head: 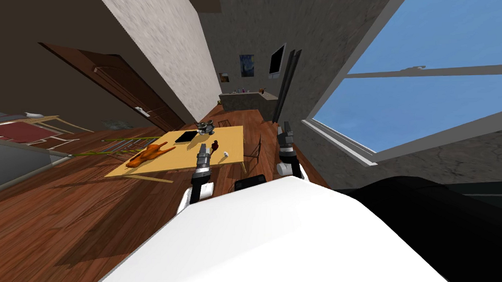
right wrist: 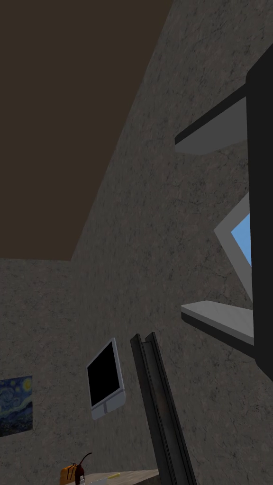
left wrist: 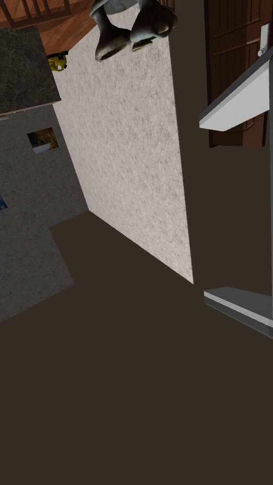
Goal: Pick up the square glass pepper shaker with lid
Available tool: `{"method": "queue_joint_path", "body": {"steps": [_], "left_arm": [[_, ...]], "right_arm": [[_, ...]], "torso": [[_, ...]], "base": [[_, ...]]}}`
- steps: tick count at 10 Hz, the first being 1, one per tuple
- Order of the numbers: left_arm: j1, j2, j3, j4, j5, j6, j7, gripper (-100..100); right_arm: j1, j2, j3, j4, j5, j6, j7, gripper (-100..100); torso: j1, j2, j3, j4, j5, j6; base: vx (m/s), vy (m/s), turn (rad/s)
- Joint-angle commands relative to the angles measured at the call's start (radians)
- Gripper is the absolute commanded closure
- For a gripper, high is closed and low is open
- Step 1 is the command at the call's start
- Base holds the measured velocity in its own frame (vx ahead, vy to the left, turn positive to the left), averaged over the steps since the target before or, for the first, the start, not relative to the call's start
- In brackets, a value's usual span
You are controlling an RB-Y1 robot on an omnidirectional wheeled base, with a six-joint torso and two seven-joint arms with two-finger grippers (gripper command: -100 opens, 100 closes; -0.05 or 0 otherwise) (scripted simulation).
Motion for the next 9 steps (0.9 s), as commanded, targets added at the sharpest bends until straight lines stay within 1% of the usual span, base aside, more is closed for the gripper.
{"method": "queue_joint_path", "body": {"steps": [1,2,3,4,5,6,8,9], "left_arm": [[-0.015,0.004,0.004,0.050,-0.029,0.019,-0.005,-100],[-0.015,0.004,0.004,0.055,-0.029,0.019,-0.005,-100],[-0.030,0.008,0.008,0.091,-0.053,0.035,-0.009,-100],[-0.030,0.008,0.008,0.097,-0.053,0.035,-0.009,-100],[-0.045,0.012,0.012,0.131,-0.078,0.051,-0.014,-100],[-0.045,0.012,0.012,0.140,-0.078,0.051,-0.014,-100],[-0.078,0.019,0.017,0.228,-0.128,0.084,-0.025,-100],[-0.096,0.023,0.019,0.256,-0.153,0.101,-0.031,-100]], "right_arm": [[0.000,0.000,0.000,0.000,0.000,0.000,0.000,0],[0.000,0.000,0.000,0.000,0.000,0.000,0.000,0],[0.000,0.000,0.000,0.000,0.000,0.000,0.000,0],[0.000,0.000,0.000,0.000,0.000,0.000,0.000,0],[0.000,0.000,0.000,0.000,0.000,0.000,0.000,0],[0.000,0.000,0.000,0.000,0.000,0.000,0.000,0],[0.000,0.000,0.000,0.000,0.000,0.000,0.000,0],[0.000,0.000,0.000,0.000,0.000,0.000,0.000,0]], "torso": [[0.000,0.000,0.000,0.000,0.000,0.000],[0.000,0.000,0.000,0.000,0.000,0.000],[0.000,0.000,0.000,0.000,0.000,0.000],[0.000,0.000,0.000,0.000,0.000,0.000],[0.000,0.000,0.000,0.000,0.000,0.000],[0.000,0.000,0.000,0.000,0.000,0.000],[0.000,0.000,0.000,0.000,0.000,0.000],[0.000,0.000,0.000,0.000,0.000,0.000]], "base": [[-0.003,0.012,-0.011],[-0.001,0.010,-0.011],[0.000,0.010,-0.021],[-0.002,0.008,-0.009],[-0.004,0.010,-0.020],[-0.002,0.010,-0.014],[-0.002,0.013,-0.035],[-0.004,0.019,-0.058]]}}
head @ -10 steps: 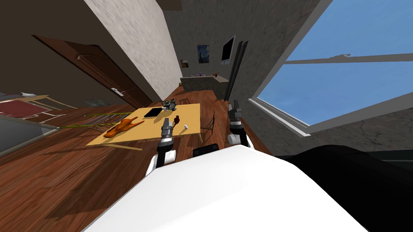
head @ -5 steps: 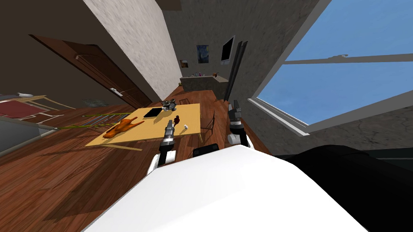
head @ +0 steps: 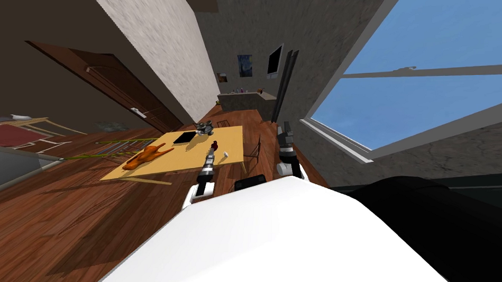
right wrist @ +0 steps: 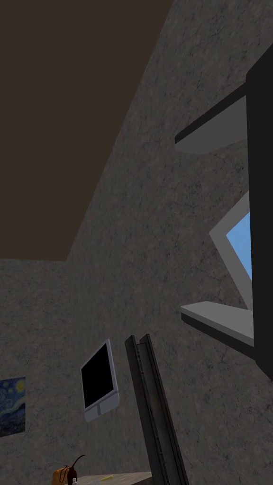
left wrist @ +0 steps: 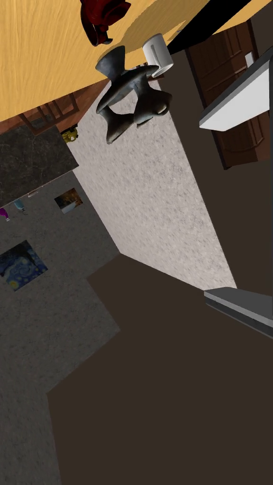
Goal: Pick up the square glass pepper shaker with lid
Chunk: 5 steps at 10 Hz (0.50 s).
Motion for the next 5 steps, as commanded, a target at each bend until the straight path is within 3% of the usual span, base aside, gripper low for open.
{"method": "queue_joint_path", "body": {"steps": [1,5], "left_arm": [[-0.011,-0.003,0.001,0.050,-0.017,0.003,-0.009,-100],[-0.052,0.006,0.002,0.145,-0.066,0.037,-0.023,-100]], "right_arm": [[0.000,0.000,0.000,0.000,0.000,0.000,0.000,0],[0.000,0.000,0.000,0.000,0.000,0.000,0.000,0]], "torso": [[0.000,0.000,0.000,0.000,0.000,0.000],[-0.001,0.000,0.000,0.000,0.000,0.000]], "base": [[-0.001,0.015,-0.021],[0.001,0.008,-0.034]]}}
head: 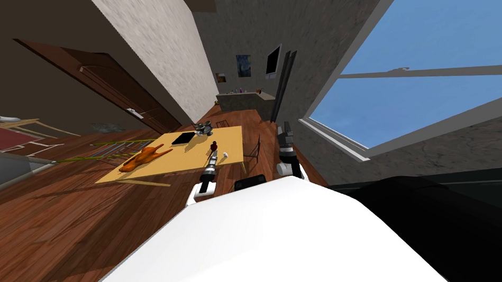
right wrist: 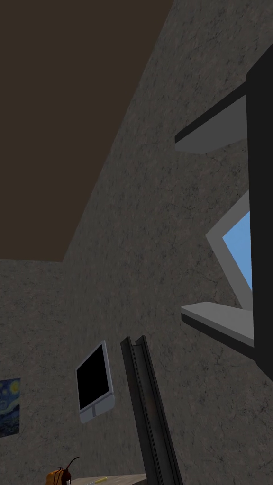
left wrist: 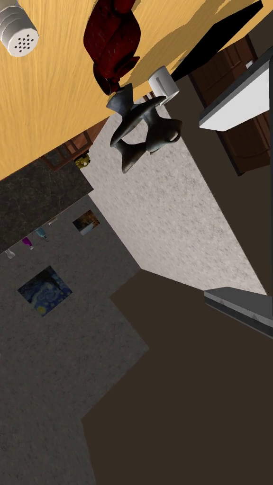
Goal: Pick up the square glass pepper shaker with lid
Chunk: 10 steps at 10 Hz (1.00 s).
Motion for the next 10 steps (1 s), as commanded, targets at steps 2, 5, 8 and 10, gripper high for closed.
{"method": "queue_joint_path", "body": {"steps": [2,5,8,10], "left_arm": [[-0.028,0.010,0.003,0.074,-0.025,0.011,-0.008,-100],[-0.076,0.022,-0.002,0.153,-0.071,0.045,-0.025,-100],[-0.102,0.028,-0.006,0.222,-0.092,0.062,-0.035,-100],[-0.129,0.035,-0.011,0.268,-0.114,0.079,-0.045,-100]], "right_arm": [[0.000,0.000,0.000,0.000,0.000,0.000,0.000,0],[0.000,0.000,0.000,0.000,0.000,0.000,0.000,0],[0.000,0.000,0.000,0.000,0.000,0.000,0.000,0],[0.000,0.000,0.000,0.000,0.000,0.000,0.000,0]], "torso": [[0.000,0.000,0.000,0.000,0.000,0.000],[0.000,0.000,0.000,0.000,0.000,0.000],[0.000,0.000,0.000,0.000,0.000,0.000],[0.000,0.000,0.000,0.000,0.000,0.000]], "base": [[0.001,0.007,-0.046],[0.003,0.007,-0.055],[0.003,0.006,-0.049],[0.002,0.000,-0.040]]}}
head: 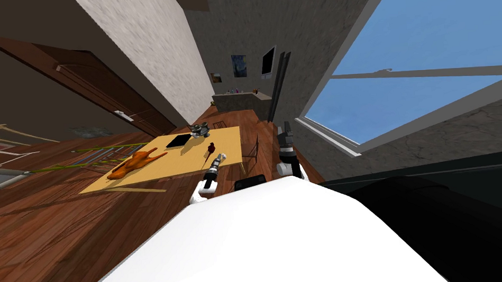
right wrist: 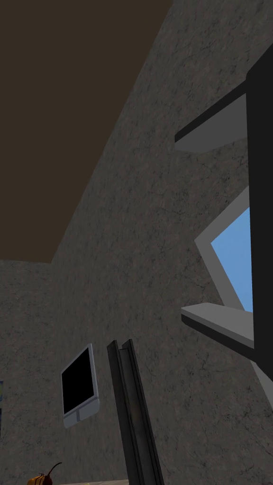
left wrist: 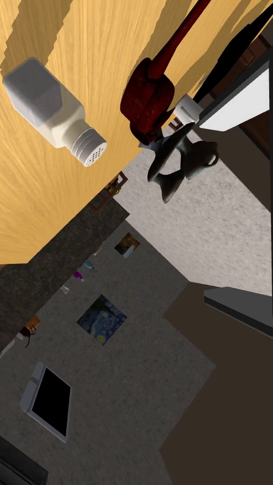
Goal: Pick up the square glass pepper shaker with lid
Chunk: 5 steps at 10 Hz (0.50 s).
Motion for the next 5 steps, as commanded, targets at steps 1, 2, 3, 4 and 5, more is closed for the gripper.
{"method": "queue_joint_path", "body": {"steps": [1,2,3,4,5], "left_arm": [[-0.039,0.017,-0.010,0.050,-0.029,0.029,-0.011,-100],[-0.039,0.017,-0.010,0.075,-0.029,0.029,-0.011,-100],[-0.068,0.023,-0.017,0.103,-0.049,0.046,-0.022,-100],[-0.068,0.023,-0.017,0.126,-0.049,0.046,-0.022,-100],[-0.096,0.030,-0.023,0.165,-0.068,0.062,-0.032,-100]], "right_arm": [[0.000,0.000,0.000,0.000,0.000,0.000,0.000,0],[0.000,0.000,0.000,0.000,0.000,0.000,0.000,0],[0.000,0.000,0.000,0.000,0.000,0.000,0.000,0],[0.000,0.000,0.000,0.000,0.000,0.000,0.000,0],[0.000,0.000,0.000,0.000,0.000,0.000,0.000,0]], "torso": [[0.000,0.000,0.000,0.000,0.000,0.000],[0.000,0.000,0.000,0.000,0.000,0.000],[0.001,0.000,0.000,0.000,0.000,0.000],[0.001,0.000,0.000,0.000,0.000,0.000],[0.000,0.000,0.000,0.000,0.000,0.000]], "base": [[0.007,0.007,-0.128],[0.007,0.009,-0.062],[0.006,0.008,-0.071],[0.005,0.007,-0.051],[0.004,0.005,-0.091]]}}
